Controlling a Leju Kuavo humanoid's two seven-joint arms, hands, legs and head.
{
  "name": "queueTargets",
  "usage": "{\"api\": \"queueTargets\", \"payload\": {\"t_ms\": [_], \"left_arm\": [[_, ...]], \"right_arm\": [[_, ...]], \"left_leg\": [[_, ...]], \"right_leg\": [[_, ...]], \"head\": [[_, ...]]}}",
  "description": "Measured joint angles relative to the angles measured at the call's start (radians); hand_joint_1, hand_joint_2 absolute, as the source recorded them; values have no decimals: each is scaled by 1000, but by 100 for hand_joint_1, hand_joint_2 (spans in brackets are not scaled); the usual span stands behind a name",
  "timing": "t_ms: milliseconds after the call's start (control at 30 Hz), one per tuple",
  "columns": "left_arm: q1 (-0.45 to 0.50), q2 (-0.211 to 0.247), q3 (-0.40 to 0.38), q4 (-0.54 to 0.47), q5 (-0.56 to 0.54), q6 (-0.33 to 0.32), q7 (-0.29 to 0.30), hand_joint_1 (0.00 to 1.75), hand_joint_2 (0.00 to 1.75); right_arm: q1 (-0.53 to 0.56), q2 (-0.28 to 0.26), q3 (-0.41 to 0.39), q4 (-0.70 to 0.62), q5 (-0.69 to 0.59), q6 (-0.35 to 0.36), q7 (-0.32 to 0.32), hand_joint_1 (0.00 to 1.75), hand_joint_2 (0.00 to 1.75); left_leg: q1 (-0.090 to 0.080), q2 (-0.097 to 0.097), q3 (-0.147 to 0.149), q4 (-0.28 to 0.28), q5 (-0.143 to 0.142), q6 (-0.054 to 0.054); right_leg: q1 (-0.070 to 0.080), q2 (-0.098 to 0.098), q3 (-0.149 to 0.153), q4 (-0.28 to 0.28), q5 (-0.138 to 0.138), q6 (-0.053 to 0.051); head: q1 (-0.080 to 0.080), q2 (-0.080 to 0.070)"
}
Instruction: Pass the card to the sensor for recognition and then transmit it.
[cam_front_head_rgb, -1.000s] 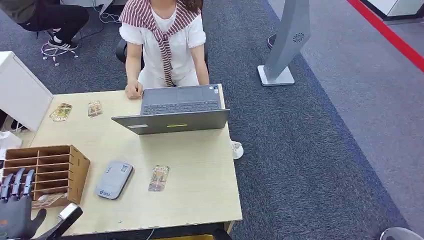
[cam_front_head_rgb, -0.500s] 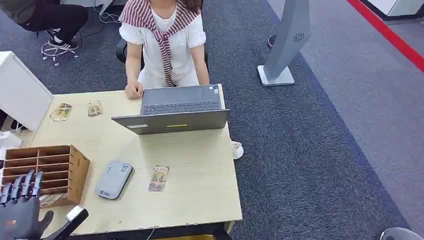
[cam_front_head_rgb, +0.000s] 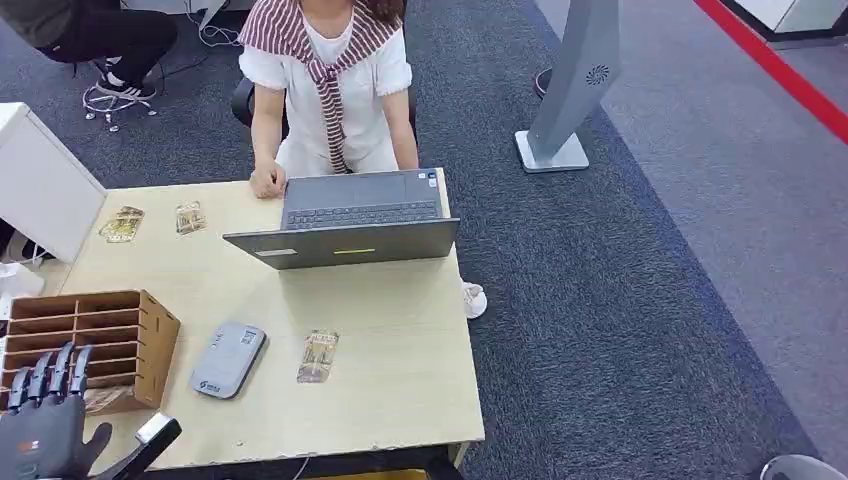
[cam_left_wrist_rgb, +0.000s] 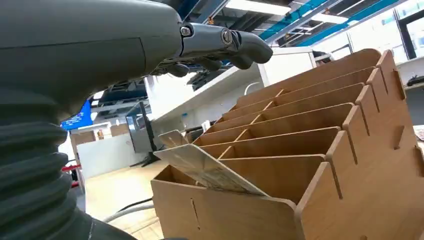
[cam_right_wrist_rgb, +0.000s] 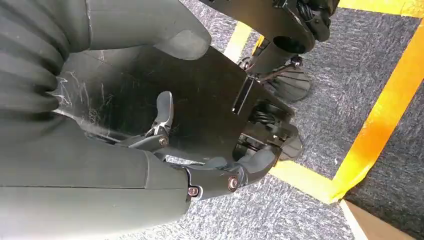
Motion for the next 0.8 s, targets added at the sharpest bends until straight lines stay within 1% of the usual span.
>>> {"api": "queueTargets", "payload": {"t_ms": [33,67,233,800], "left_arm": [[0,0,0,0,0,0,0,33,175],[0,0,0,0,0,0,0,175,175],[0,2,-3,0,19,-21,-3,175,175],[-6,8,-5,9,48,-31,-14,175,175]], "right_arm": [[0,0,0,0,0,0,0,0,175],[0,0,0,0,0,0,0,0,175],[0,0,0,0,0,0,0,0,175],[0,0,1,0,2,2,0,0,175]], "left_leg": [[0,0,0,0,0,0],[0,0,0,0,0,0],[0,0,0,0,0,0],[0,0,0,0,0,0]], "right_leg": [[0,0,0,0,0,0],[0,0,0,0,0,0],[0,0,0,0,0,0],[0,0,0,0,0,0]], "head": [[0,0],[0,0],[0,0],[0,0]]}}
